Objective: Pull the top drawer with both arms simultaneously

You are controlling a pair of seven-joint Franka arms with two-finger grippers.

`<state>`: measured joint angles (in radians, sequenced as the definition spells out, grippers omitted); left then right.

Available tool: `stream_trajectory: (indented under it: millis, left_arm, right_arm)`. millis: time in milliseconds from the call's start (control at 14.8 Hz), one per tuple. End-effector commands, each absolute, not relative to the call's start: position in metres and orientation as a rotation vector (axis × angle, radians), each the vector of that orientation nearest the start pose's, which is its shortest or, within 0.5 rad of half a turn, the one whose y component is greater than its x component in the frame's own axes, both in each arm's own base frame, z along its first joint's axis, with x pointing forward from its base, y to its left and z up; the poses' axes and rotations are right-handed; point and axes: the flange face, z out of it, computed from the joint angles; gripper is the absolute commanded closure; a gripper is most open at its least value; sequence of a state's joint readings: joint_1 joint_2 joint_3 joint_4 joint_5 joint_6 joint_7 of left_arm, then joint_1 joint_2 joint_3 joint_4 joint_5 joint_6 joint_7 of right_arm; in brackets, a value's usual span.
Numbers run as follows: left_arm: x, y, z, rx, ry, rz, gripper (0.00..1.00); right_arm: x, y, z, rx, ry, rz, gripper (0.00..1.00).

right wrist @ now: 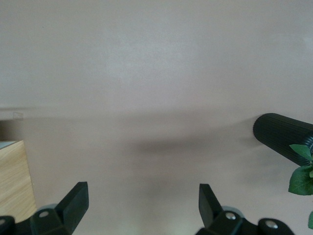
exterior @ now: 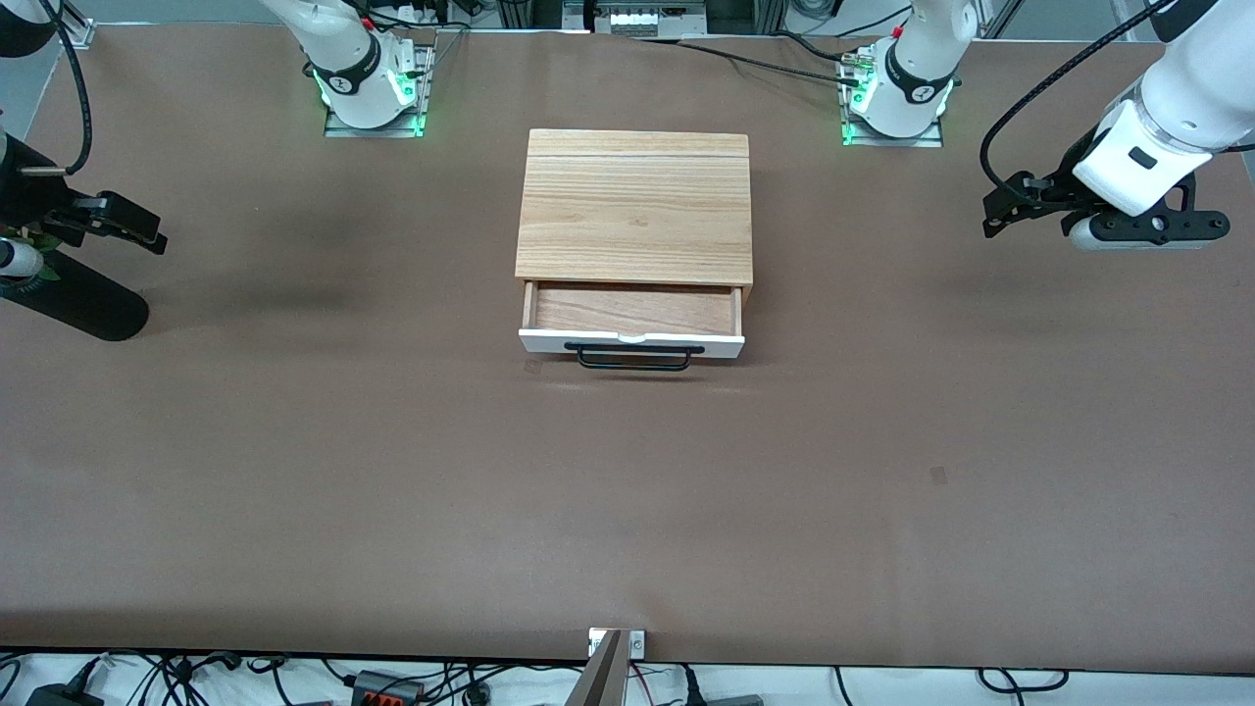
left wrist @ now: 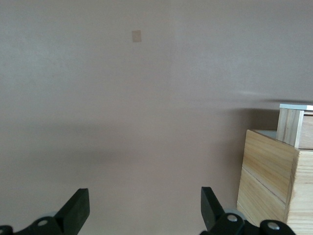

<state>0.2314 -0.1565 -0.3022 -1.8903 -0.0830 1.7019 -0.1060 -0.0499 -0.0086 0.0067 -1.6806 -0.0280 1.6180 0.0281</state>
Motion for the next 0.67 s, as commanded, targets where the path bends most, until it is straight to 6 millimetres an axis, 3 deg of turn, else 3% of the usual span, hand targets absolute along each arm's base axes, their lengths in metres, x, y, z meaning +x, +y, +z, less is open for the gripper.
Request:
stream_trajectory:
  millis: [0,135,607]
  left_arm:
    - [0.510,-0.050,0.569,-3.210,-0.040,0.060,0.00]
    - [0.511,-0.040,0.568,-3.216,-0.059,0.063,0.00]
    - [0.509,-0.050,0.569,-3.183,-0.008,0.062,0.00]
  right_arm:
    - [0.550,-0.022,0.589,-3.152,0.112,0.085,0.00]
    - [0.550,-0.022,0.588,-3.151,0.120,0.085,0.00]
    - [0.551,-0.022,0.588,-3.151,0.120,0.085,0.00]
